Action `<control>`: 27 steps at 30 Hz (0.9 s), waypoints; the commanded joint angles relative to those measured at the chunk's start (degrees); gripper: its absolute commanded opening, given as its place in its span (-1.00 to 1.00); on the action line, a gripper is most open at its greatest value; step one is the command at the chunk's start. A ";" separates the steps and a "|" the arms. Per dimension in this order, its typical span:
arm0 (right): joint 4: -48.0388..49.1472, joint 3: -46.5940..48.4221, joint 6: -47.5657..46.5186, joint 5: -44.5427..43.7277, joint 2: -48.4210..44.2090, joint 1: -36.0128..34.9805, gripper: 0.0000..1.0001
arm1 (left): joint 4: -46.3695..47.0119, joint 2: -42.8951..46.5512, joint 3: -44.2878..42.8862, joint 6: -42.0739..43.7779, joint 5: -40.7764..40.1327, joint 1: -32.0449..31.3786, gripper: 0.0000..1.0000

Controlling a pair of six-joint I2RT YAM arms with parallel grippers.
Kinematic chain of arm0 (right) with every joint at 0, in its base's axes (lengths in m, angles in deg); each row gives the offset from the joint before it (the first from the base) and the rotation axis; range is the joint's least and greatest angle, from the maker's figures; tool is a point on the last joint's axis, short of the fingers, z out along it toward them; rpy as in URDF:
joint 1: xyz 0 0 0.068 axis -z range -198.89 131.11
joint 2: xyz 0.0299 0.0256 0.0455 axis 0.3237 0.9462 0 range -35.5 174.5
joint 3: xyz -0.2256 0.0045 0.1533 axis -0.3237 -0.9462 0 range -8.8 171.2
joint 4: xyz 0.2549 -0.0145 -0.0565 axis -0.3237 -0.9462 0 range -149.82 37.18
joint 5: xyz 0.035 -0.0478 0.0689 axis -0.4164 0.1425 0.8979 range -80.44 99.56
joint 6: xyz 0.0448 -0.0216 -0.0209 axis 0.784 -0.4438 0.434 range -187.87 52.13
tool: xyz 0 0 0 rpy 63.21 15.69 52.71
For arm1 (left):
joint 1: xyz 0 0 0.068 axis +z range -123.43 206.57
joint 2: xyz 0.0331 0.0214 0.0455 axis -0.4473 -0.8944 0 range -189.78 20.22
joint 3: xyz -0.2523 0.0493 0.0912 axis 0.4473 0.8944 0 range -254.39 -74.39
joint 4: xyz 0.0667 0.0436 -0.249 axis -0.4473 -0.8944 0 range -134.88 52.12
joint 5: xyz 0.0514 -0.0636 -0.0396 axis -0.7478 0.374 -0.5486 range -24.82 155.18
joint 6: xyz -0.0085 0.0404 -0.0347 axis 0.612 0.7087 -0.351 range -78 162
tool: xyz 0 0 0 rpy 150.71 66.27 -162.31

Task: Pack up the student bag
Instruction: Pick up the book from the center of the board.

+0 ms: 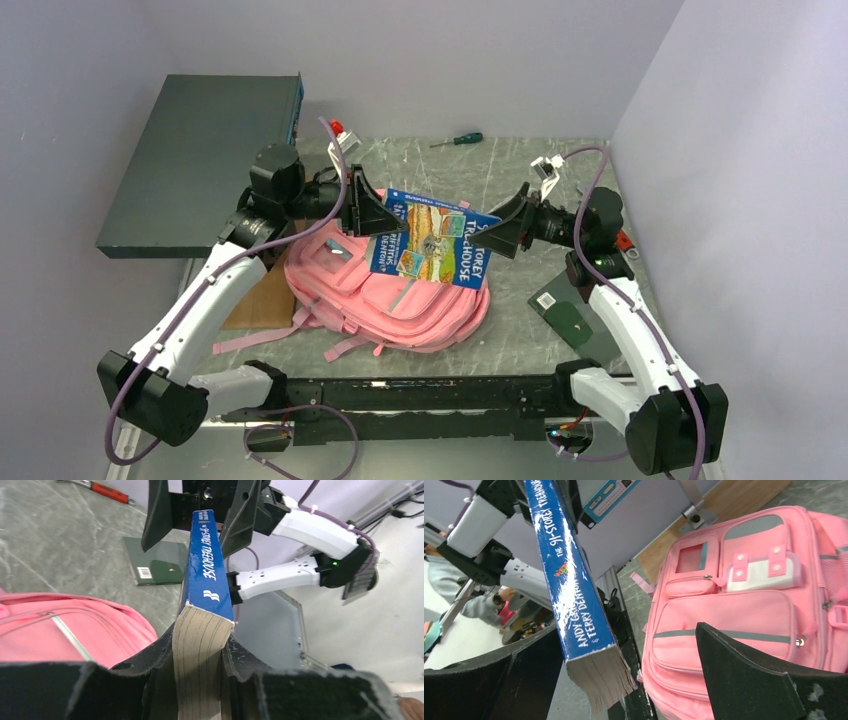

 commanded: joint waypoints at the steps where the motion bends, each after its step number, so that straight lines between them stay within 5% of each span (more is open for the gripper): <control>1: 5.74 2.70 -0.08 2.28 0.60 -1.94 0.99 | 18.01 1.91 1.33 -11.63 11.65 0.96 -1.00; 9: 25.89 -2.61 14.13 6.14 1.85 -10.57 0.98 | 24.53 0.42 1.56 -15.77 12.77 1.18 -1.00; 12: 29.62 -4.63 17.41 4.63 1.35 -12.41 0.79 | 21.40 -0.19 0.45 -13.76 11.04 1.54 -1.00; 16: 43.96 -7.57 30.71 2.68 2.41 -13.22 0.00 | 16.51 -0.16 0.12 -10.04 5.64 1.55 -1.00; 19: 46.68 -8.25 35.33 0.37 2.66 -13.22 -0.96 | 14.41 0.54 1.80 -9.90 -2.89 1.55 -0.94; 21: 32.28 -6.61 29.68 -2.26 0.83 -12.47 -1.00 | 0.73 1.25 -0.76 -3.63 -15.32 0.62 -0.34; 23: 4.28 -2.05 16.23 -9.30 -2.75 -10.83 -1.00 | -10.19 2.28 -2.96 1.68 -30.40 -2.15 0.76; 24: -11.36 1.47 8.56 -16.77 -4.51 -10.19 -1.00 | -12.94 2.99 -2.78 3.73 -38.15 -4.10 0.97; 27: -44.78 11.80 -3.64 -49.29 -7.50 -9.83 -1.00 | -15.34 4.87 -0.01 8.12 -56.13 -12.54 0.99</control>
